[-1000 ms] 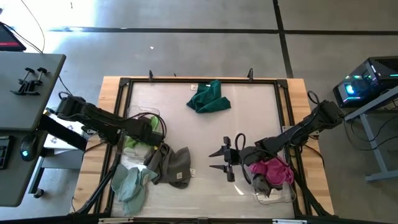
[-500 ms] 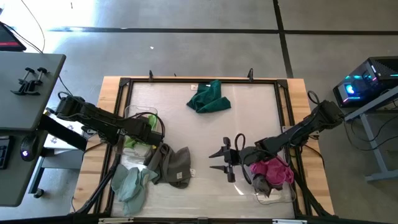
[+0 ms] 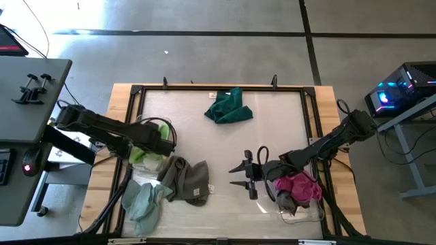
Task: Sort towels by color in basket
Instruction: Put the green towel into the left transparent bin
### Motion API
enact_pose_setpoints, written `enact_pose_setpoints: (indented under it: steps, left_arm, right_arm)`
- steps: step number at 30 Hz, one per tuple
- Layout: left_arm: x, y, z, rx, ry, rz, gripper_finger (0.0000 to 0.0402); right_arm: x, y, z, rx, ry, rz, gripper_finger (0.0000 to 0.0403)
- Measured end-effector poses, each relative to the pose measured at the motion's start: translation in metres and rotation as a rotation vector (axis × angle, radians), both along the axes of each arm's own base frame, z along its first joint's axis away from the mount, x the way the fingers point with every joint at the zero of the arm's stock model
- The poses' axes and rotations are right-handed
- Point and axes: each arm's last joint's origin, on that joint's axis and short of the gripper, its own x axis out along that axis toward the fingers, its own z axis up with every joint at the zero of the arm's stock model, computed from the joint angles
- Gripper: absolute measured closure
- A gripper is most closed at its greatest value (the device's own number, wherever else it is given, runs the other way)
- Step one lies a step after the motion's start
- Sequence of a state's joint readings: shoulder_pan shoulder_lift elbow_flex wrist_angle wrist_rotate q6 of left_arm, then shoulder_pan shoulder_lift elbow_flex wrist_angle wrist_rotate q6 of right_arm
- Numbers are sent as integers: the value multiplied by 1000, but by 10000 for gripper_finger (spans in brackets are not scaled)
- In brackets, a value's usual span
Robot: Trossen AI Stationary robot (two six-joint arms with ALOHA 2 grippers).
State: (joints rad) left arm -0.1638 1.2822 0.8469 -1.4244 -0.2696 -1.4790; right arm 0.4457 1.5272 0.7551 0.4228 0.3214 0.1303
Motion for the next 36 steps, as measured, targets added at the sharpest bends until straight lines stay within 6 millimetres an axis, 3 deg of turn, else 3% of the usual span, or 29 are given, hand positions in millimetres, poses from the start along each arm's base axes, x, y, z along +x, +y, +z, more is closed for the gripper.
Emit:
enact_pose_setpoints:
  steps: [6, 10, 15, 21, 27, 32, 36]
  left_arm:
    - [10, -3, 29, -25, -116, -63, 257]
    - [20, -9, 30, -46, -212, -132, 278]
    - [23, -12, 8, -44, -256, -162, 314]
    - [3, -7, -28, 8, -167, -53, 358]
    - [-5, -6, -58, -6, -193, -41, 386]
    - [-6, -6, -61, -9, -196, -66, 391]
    - [-2, -7, -47, -13, -160, -100, 370]
  right_arm:
    - [0, 0, 0, 0, 0, 0, 213]
    - [0, 0, 0, 0, 0, -1, 213]
    - [0, 0, 0, 0, 0, 0, 213]
    - [0, 0, 0, -1, 2, -1, 213]
    - [0, 0, 0, -1, 2, -1, 213]
    - [0, 0, 0, -1, 2, 0, 213]
    - [0, 0, 0, -1, 2, -1, 213]
